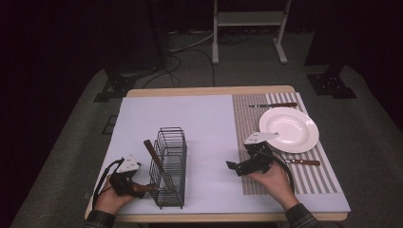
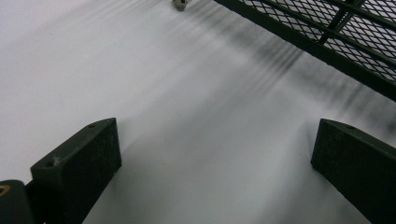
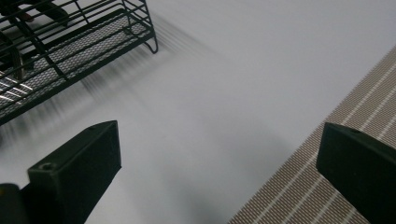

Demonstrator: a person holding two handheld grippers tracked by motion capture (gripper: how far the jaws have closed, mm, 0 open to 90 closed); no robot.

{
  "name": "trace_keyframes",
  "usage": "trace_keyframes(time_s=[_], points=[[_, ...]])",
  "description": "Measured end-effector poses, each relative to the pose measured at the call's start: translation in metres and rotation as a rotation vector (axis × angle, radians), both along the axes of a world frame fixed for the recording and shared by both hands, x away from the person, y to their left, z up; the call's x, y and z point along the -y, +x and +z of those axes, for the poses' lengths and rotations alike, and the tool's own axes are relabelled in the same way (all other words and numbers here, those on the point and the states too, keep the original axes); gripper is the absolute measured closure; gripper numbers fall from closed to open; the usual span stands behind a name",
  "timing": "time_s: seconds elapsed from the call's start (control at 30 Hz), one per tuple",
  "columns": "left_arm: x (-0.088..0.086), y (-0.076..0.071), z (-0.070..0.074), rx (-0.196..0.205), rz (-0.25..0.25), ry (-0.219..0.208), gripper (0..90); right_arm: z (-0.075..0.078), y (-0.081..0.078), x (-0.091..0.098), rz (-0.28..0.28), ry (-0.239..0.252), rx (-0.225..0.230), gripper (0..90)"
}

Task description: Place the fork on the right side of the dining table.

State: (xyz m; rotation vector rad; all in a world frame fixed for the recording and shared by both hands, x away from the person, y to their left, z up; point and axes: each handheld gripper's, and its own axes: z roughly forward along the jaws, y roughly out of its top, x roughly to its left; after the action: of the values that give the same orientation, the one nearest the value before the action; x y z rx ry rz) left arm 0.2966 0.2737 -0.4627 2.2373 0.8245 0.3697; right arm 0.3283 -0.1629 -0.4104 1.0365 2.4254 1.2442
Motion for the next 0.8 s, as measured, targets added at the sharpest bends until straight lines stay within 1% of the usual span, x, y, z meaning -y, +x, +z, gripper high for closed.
trace_keyframes(time_s=[0.17,0.33,0.47,0.6,0.67,0.73,0.8], points=[[0.000,0.000,0.000,-0.001,0.000,0.001,0.0,-0.002,0.001,-0.016,0.033,-0.012,-0.002,0.0],[0.000,0.000,0.000,0.000,-0.001,0.000,0.0,-0.008,0.001,-0.034,0.071,-0.021,-0.003,0.0],[0.000,0.000,0.000,0.000,-0.001,0.000,0.0,-0.015,0.001,-0.048,0.095,-0.026,-0.004,0.0],[0.000,0.000,0.000,0.000,0.000,0.000,0.0,-0.021,0.001,-0.060,0.106,-0.034,0.000,0.0],[0.000,0.000,0.000,0.001,-0.002,0.001,0.0,-0.026,0.001,-0.066,0.109,-0.039,-0.008,0.0],[0.000,0.000,0.000,0.001,-0.002,0.001,0.0,-0.032,0.002,-0.073,0.122,-0.057,-0.009,0.0],[0.000,0.000,0.000,0.001,-0.003,0.001,0.0,-0.036,0.001,-0.077,0.129,-0.065,-0.010,0.0]])
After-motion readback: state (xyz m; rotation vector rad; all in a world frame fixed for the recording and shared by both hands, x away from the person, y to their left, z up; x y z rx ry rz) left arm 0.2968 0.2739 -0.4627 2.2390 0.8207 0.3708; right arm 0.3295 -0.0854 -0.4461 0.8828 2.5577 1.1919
